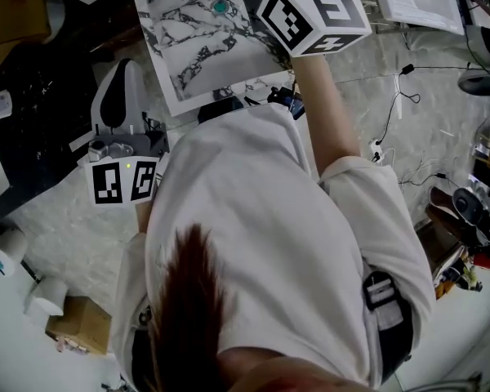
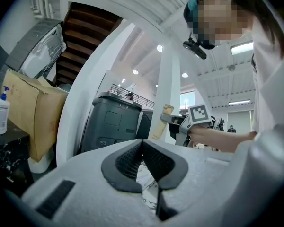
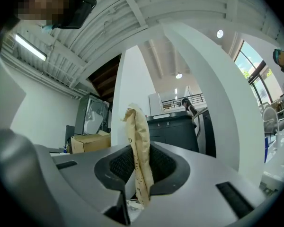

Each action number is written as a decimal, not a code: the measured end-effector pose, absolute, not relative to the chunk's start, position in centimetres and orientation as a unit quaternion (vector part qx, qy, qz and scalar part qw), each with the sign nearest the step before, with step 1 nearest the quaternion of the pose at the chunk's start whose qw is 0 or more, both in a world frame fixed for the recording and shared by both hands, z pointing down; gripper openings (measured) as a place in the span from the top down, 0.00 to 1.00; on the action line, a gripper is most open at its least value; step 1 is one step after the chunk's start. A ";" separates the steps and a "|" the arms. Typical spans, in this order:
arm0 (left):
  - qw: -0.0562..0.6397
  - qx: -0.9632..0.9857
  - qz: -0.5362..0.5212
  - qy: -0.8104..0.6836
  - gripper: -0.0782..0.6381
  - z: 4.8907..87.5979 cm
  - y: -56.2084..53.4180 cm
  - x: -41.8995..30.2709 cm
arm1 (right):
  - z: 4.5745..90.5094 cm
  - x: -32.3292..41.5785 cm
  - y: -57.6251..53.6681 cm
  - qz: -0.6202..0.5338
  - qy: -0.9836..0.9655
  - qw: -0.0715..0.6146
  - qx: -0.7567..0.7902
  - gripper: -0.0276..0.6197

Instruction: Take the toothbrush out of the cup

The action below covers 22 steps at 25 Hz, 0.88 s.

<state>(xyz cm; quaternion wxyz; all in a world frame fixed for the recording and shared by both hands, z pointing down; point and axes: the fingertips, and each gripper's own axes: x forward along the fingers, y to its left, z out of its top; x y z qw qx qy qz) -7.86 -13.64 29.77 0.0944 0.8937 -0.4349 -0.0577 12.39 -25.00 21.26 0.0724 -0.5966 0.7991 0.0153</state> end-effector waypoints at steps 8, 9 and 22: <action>0.091 0.899 -0.055 -0.425 0.87 29.5 -13.3 -7.1 | 19.1 16.1 -21.3 0.038 0.772 0.082 -0.630 0.85; 0.091 0.900 -0.055 -0.424 0.87 29.6 -13.3 -7.0 | 19.0 16.4 -20.8 0.039 0.770 0.084 -0.631 0.85; 0.099 0.908 -0.045 -0.405 0.87 30.0 -12.2 -5.0 | 18.7 18.7 -16.7 0.031 0.757 0.095 -0.646 0.85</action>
